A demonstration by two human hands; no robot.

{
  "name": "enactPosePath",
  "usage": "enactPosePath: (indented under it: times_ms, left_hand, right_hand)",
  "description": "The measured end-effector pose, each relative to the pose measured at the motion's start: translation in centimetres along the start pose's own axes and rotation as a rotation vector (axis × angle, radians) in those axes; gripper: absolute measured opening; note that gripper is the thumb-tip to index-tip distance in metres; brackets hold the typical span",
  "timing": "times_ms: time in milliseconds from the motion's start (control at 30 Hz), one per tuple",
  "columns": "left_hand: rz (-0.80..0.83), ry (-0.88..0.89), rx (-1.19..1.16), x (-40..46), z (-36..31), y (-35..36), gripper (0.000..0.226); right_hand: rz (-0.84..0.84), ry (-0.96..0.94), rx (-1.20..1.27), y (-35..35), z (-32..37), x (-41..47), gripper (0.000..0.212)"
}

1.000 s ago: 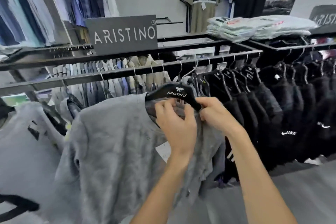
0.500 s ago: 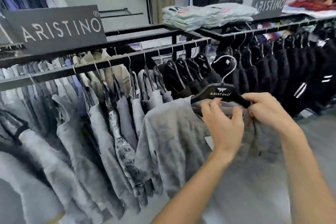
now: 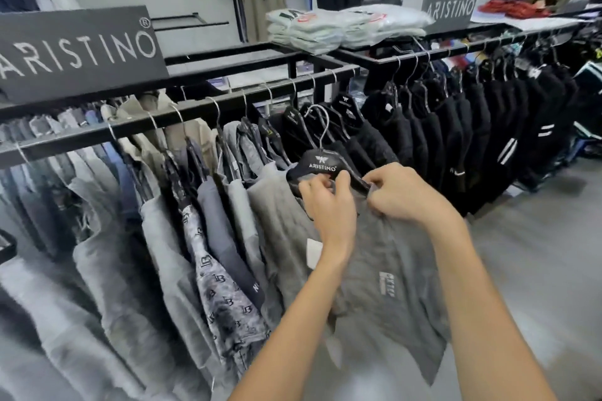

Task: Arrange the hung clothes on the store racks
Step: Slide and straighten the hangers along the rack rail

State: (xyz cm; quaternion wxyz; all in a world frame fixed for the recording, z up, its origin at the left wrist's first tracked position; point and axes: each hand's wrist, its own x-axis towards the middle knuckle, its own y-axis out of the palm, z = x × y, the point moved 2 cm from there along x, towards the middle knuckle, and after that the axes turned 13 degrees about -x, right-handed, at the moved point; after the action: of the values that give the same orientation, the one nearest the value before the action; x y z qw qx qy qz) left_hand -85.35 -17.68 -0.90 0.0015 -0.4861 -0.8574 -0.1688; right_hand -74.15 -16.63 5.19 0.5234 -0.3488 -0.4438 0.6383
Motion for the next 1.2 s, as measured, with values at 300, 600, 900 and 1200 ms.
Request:
enactPosePath:
  times_ms: [300, 600, 900, 1200]
  left_hand:
    - [0.019, -0.058, 0.104, 10.4, -1.5, -8.0, 0.054]
    - [0.147, 0.195, 0.495, 16.0, -4.6, -13.3, 0.036]
    - [-0.045, 0.638, 0.637, 15.5, -2.9, -19.0, 0.043]
    - [-0.124, 0.452, 0.473, 15.5, -1.6, -20.8, 0.020]
  right_hand:
    - [-0.033, -0.139, 0.214, 5.7, 11.3, 2.4, 0.015]
    - [-0.266, -0.093, 0.246, 9.5, 18.0, 8.6, 0.021]
    - [-0.226, -0.048, 0.169, 14.6, 17.5, 12.8, 0.036]
    - [-0.179, -0.095, 0.416, 16.3, 15.9, 13.5, 0.050]
